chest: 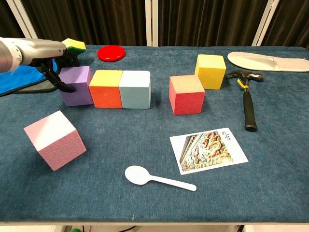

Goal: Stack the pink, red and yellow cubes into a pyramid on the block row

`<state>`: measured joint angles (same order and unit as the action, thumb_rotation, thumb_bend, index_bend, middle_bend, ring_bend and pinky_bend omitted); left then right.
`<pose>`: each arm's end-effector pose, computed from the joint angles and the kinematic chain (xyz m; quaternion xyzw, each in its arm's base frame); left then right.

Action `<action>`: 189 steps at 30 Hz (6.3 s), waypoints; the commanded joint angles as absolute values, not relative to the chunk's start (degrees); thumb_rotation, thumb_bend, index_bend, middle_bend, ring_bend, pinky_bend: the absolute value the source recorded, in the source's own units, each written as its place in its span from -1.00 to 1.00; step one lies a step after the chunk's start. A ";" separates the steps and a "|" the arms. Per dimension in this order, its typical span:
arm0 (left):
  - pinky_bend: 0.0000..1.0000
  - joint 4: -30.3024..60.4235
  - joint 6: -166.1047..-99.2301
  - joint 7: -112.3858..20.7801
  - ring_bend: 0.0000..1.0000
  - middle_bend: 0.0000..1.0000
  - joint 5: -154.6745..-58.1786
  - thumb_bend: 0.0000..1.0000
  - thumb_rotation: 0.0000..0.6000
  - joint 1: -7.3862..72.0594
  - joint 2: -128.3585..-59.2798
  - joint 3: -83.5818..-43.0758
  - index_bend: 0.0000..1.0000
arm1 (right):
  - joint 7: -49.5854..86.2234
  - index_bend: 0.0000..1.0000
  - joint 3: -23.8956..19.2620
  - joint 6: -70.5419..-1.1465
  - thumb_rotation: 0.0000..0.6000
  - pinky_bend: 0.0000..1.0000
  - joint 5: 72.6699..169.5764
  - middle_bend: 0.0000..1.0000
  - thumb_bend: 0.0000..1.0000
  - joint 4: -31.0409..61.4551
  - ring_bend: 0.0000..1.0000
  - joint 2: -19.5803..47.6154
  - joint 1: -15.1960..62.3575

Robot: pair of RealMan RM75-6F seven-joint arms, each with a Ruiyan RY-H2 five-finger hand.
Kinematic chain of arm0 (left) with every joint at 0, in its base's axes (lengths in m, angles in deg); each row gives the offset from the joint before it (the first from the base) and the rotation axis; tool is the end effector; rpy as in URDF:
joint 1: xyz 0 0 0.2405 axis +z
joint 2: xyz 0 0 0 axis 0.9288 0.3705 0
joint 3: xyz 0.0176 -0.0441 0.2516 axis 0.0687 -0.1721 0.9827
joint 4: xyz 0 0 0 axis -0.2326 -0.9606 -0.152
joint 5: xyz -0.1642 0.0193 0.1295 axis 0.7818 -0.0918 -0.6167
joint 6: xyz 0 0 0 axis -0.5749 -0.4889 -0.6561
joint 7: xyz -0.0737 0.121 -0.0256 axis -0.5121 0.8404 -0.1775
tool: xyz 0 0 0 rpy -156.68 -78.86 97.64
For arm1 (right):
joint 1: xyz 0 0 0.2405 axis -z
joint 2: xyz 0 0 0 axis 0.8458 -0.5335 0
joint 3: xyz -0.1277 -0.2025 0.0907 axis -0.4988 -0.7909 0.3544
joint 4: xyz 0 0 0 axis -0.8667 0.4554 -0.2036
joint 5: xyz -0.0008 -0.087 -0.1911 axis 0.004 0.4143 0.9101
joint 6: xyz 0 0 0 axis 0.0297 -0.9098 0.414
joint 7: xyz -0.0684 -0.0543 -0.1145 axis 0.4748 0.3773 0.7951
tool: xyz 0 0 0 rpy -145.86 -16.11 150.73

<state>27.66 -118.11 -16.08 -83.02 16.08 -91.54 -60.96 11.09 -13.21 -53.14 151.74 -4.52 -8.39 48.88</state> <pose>-0.1742 0.3822 0.0161 -0.7409 -0.4089 -0.2389 0.4762 -0.2896 -0.1865 0.1502 0.6442 -0.4134 0.4186 0.4888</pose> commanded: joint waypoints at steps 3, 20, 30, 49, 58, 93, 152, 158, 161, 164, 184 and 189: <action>-0.25 28.61 -117.94 -18.18 -0.28 -0.29 -87.87 -0.64 0.61 17.41 -89.21 -59.97 -0.28 | 11.76 -1.00 -13.25 -53.38 1.00 -0.92 151.73 -0.82 -0.91 -5.20 -1.00 -8.54 49.11; -0.32 25.11 -115.37 -21.13 -0.30 -0.36 -92.30 -0.64 0.57 16.88 -92.31 -60.52 -0.32 | 12.93 -1.00 -13.38 -53.97 1.00 -0.92 151.60 -0.82 -0.91 -6.44 -1.00 -9.12 49.79; -0.32 24.59 -114.79 -20.05 -0.31 -0.37 -90.01 -0.64 0.56 16.20 -92.71 -60.66 -0.34 | 12.30 -1.00 -13.31 -53.64 1.00 -0.92 151.35 -0.82 -0.91 -5.67 -1.00 -8.81 49.76; -0.32 24.52 -114.11 -19.19 -0.33 -0.45 -88.44 -0.64 0.58 15.32 -92.97 -60.30 -0.45 | 11.12 -1.00 -13.15 -53.52 1.00 -0.92 151.09 -0.82 -0.91 -4.51 -1.00 -8.46 49.80; -0.34 24.71 -114.08 -19.04 -0.45 -0.63 -87.99 -0.64 0.52 15.11 -92.89 -60.04 -0.60 | 10.89 -1.00 -13.06 -53.36 1.00 -0.92 151.08 -0.81 -0.88 -4.39 -1.00 -8.43 49.66; -0.49 23.87 -120.32 -18.67 -0.76 -0.88 -89.81 -0.64 0.78 18.40 -90.50 -58.82 -0.75 | 11.27 -1.00 -12.78 -53.37 1.00 -0.93 151.90 -0.86 -0.87 -5.83 -1.00 -8.89 49.03; -0.53 50.44 -125.86 -20.74 -0.67 -0.76 -127.94 -0.63 1.00 29.50 -70.80 -49.25 -0.66 | 14.26 -1.00 -12.31 -52.38 1.00 -0.92 152.12 -0.86 -0.87 -7.86 -1.00 -9.29 47.68; -0.59 53.79 -123.98 -12.53 -0.78 -0.88 -129.13 -0.63 1.00 29.68 -69.70 -47.80 -0.75 | 14.58 -1.00 -12.74 -53.17 1.00 -0.93 152.84 -0.86 -0.87 -8.01 -1.00 -8.83 48.16; -0.63 54.91 -123.35 -9.29 -0.82 -0.93 -128.86 -0.63 1.00 30.03 -69.47 -47.31 -0.79 | 14.66 -1.00 -12.95 -53.71 1.00 -0.93 153.23 -0.86 -0.87 -8.02 -1.00 -8.73 48.46; -0.64 56.17 -122.34 -7.38 -0.82 -0.93 -127.76 -0.63 1.00 30.27 -69.34 -46.88 -0.81 | 14.70 -1.00 -13.11 -54.31 1.00 -0.92 153.55 -0.86 -0.87 -7.97 -1.00 -8.66 48.79; -0.67 50.97 -118.73 -5.90 -0.86 -0.99 -125.75 -0.64 1.00 30.31 -75.79 -48.19 -0.86 | 15.58 -1.00 -13.71 -55.05 1.00 -0.93 154.04 -0.86 -0.88 -8.51 -1.00 -8.25 49.66; -0.65 48.78 -116.65 -9.45 -0.80 -0.87 -124.06 -0.64 1.00 29.93 -78.22 -48.72 -0.75 | 15.54 -1.00 -13.54 -55.07 1.00 -0.93 153.76 -0.86 -0.88 -8.43 -1.00 -7.91 49.70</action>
